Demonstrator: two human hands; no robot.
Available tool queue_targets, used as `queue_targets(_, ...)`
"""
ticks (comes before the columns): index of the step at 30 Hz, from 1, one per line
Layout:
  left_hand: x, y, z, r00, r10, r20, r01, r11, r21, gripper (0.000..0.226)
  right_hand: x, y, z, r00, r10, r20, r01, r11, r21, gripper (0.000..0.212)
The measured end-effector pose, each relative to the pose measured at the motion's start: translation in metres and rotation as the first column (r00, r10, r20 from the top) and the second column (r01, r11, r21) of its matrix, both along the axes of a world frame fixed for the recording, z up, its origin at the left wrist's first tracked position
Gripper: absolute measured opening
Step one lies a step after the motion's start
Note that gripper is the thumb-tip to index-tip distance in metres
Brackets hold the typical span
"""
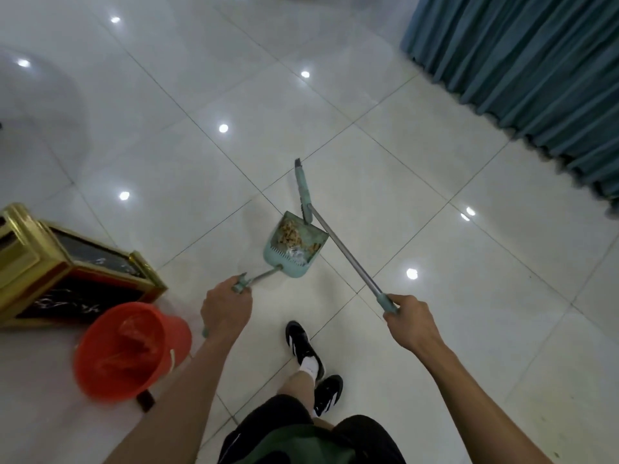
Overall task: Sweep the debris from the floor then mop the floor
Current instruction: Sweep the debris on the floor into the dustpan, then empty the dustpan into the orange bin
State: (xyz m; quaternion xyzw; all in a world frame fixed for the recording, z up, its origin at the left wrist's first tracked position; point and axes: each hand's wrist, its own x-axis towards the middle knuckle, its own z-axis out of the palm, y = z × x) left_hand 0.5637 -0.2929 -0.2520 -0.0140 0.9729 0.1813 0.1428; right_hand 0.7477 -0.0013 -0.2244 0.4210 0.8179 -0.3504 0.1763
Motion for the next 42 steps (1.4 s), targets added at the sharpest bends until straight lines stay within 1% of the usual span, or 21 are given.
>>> queue_targets(4,-0.022,0.005,-0.005,0.999,0.035,-0.002,-0.035,0.999,0.012,0.021,-0.037,0.013,0.008,0.996,0.087,0.002,-0.087,0.996,0.023,0.039)
queue_targets(9,-0.051,0.006,-0.007,0.991,0.137,0.003,-0.137,0.990,0.037,0.026,-0.087,0.031,0.017,0.987,0.156,-0.027,-0.156,0.987,0.030,0.038)
queue_targets(14,-0.072,0.001,-0.001,0.976,0.215,0.013,-0.216,0.974,0.069,0.027,-0.133,0.046,0.023,0.973,0.231,-0.019,-0.230,0.972,0.038,0.041)
queue_targets(19,-0.088,0.015,0.005,0.961,0.274,0.043,-0.276,0.960,0.048,0.027,-0.190,0.066,0.020,0.934,0.357,0.000,-0.356,0.933,0.053,0.042)
queue_targets(22,-0.101,0.028,0.011,0.947,0.320,0.030,-0.321,0.946,0.036,0.027,-0.230,0.082,0.016,0.897,0.442,0.008,-0.441,0.894,0.075,0.040)
queue_targets(24,-0.108,0.038,0.016,0.926,0.376,0.019,-0.377,0.926,0.024,0.027,-0.256,0.094,0.015,0.863,0.506,0.000,-0.504,0.860,0.073,0.036)
queue_targets(26,-0.110,0.049,0.019,0.883,0.470,0.007,-0.470,0.882,0.045,0.025,-0.280,0.107,0.015,0.811,0.585,-0.008,-0.583,0.809,0.082,0.029)
queue_targets(28,-0.111,0.060,0.022,0.831,0.557,-0.007,-0.555,0.829,0.070,0.026,-0.306,0.119,0.016,0.751,0.660,-0.016,-0.655,0.748,0.109,0.022)
queue_targets(32,-0.112,0.075,0.023,0.763,0.643,-0.061,-0.640,0.766,0.057,0.025,-0.358,0.132,0.019,0.614,0.789,-0.012,-0.778,0.608,0.156,0.019)
queue_targets(37,-0.113,0.079,0.025,0.631,0.771,-0.080,-0.767,0.636,0.081,0.025,-0.414,0.124,0.022,0.513,0.859,-0.001,-0.841,0.502,0.201,0.016)
queue_targets(42,-0.123,0.069,0.016,0.522,0.850,-0.068,-0.847,0.526,0.080,0.021,-0.478,0.097,0.018,0.378,0.925,0.039,-0.907,0.361,0.216,0.020)
